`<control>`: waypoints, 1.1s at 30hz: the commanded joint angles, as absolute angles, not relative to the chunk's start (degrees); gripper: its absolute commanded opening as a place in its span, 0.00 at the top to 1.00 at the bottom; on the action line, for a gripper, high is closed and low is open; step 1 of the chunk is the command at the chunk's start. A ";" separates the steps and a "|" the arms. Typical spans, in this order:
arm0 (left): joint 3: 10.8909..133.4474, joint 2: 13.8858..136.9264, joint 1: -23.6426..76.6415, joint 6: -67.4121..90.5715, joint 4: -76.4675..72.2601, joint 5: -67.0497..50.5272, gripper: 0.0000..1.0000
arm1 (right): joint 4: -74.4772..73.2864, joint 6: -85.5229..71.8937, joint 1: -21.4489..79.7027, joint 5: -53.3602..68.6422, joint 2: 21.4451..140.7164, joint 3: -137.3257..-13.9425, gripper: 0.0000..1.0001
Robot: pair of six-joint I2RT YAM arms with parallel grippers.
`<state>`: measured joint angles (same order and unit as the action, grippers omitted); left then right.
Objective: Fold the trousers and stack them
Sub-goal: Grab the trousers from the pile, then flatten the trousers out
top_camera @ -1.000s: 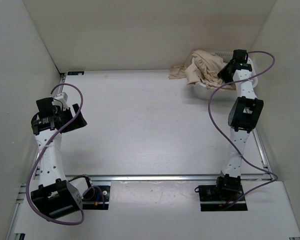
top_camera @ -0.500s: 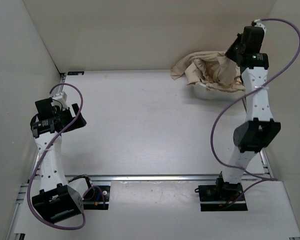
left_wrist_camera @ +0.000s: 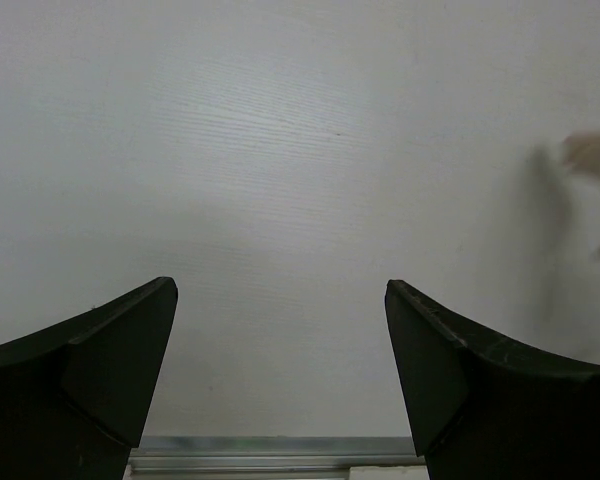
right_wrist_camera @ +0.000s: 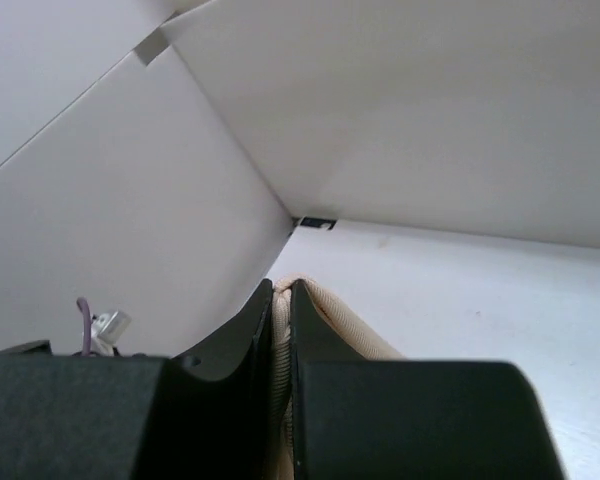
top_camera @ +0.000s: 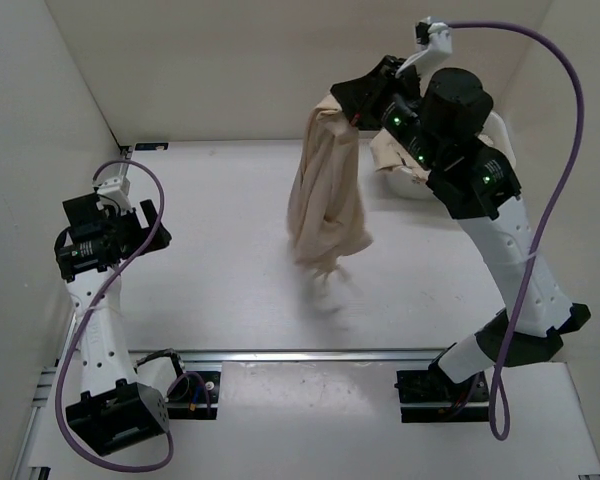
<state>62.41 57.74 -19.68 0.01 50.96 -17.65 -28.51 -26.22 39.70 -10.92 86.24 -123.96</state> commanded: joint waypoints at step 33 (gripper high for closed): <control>45.80 77.34 9.22 0.00 45.62 -2.64 0.17 | -39.90 -26.31 39.09 2.74 94.30 -74.26 0.10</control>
